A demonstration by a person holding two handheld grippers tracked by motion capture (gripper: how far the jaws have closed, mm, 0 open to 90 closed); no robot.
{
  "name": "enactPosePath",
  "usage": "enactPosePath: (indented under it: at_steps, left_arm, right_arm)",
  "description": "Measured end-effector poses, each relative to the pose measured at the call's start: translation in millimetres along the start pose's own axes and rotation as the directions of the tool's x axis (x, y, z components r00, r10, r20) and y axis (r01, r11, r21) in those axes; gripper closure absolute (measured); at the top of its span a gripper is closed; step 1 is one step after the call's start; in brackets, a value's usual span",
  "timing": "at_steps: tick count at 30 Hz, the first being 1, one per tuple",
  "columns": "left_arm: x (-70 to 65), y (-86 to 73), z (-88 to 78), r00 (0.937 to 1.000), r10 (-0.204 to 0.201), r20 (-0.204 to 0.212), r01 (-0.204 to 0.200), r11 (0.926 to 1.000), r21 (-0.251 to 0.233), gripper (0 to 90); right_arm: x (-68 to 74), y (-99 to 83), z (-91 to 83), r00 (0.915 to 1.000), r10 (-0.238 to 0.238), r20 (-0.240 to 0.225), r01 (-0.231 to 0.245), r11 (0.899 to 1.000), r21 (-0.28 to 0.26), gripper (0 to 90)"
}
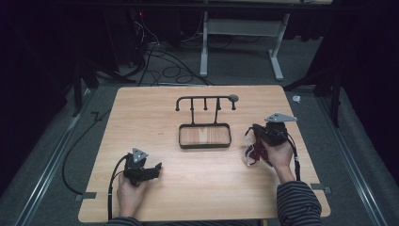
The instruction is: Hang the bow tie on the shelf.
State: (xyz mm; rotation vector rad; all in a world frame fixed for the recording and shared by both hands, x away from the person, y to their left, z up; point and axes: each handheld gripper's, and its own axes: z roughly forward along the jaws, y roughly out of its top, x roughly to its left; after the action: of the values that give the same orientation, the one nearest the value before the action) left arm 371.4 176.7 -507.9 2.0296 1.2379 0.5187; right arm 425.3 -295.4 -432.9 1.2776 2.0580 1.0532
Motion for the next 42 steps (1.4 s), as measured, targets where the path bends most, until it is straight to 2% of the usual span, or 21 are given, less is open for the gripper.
enactPosePath:
  at_steps: [3, 4, 7, 10, 12, 18, 22, 38, 42]
  left_arm:
    - [0.0, 0.0, 0.0, 1.0, 0.0, 0.0, 0.0, 1.0, 0.0, 19.9]
    - [0.0, 0.0, 0.0, 1.0, 0.0, 0.0, 0.0, 1.0, 0.0, 19.9]
    - [0.0, 0.0, 0.0, 1.0, 0.0, 0.0, 0.0, 1.0, 0.0, 19.9]
    - [-0.1, 0.0, 0.0, 1.0, 0.0, 0.0, 0.0, 1.0, 0.0, 19.9]
    - [0.0, 0.0, 0.0, 1.0, 0.0, 0.0, 0.0, 1.0, 0.0, 19.9]
    - [-0.1, 0.0, 0.0, 1.0, 0.0, 0.0, 0.0, 1.0, 0.0, 19.9]
    - [-0.1, 0.0, 0.0, 1.0, 0.0, 0.0, 0.0, 1.0, 0.0, 19.9]
    - [-0.1, 0.0, 0.0, 1.0, 0.0, 0.0, 0.0, 1.0, 0.0, 19.9]
    - [0.0, 0.0, 0.0, 1.0, 0.0, 0.0, 0.0, 1.0, 0.0, 19.9]
  right_arm:
    - [2.8, 3.5, -6.9, 0.9998, -0.017, 0.006, 0.017, 1.0, -0.013, 90.0]
    - [4.1, 6.4, -14.1, 0.9997, -0.023, 0.007, 0.023, 0.999, -0.027, 90.0]
    - [4.2, 8.6, -21.8, 0.9997, -0.023, 0.008, 0.023, 0.998, -0.051, 90.0]
    - [5.0, 13.5, -36.7, 0.9998, -0.016, 0.01, 0.017, 0.996, -0.084, 90.0]
    - [5.7, 15.0, -39.3, 0.9996, -0.023, 0.013, 0.024, 0.996, -0.086, 90.0]
    - [18.3, 27.3, -63.8, 0.9982, -0.06, 0.005, 0.06, 0.988, -0.143, 90.0]
    - [26.8, 31.9, -71.8, 0.9956, -0.093, 0.011, 0.094, 0.984, -0.151, 90.0]
    - [49.9, 45.7, -88.4, 0.9909, -0.132, -0.028, 0.123, 0.971, -0.204, 90.0]
    - [59.3, 51.7, -89.3, 0.9867, -0.158, -0.038, 0.147, 0.967, -0.207, 90.0]
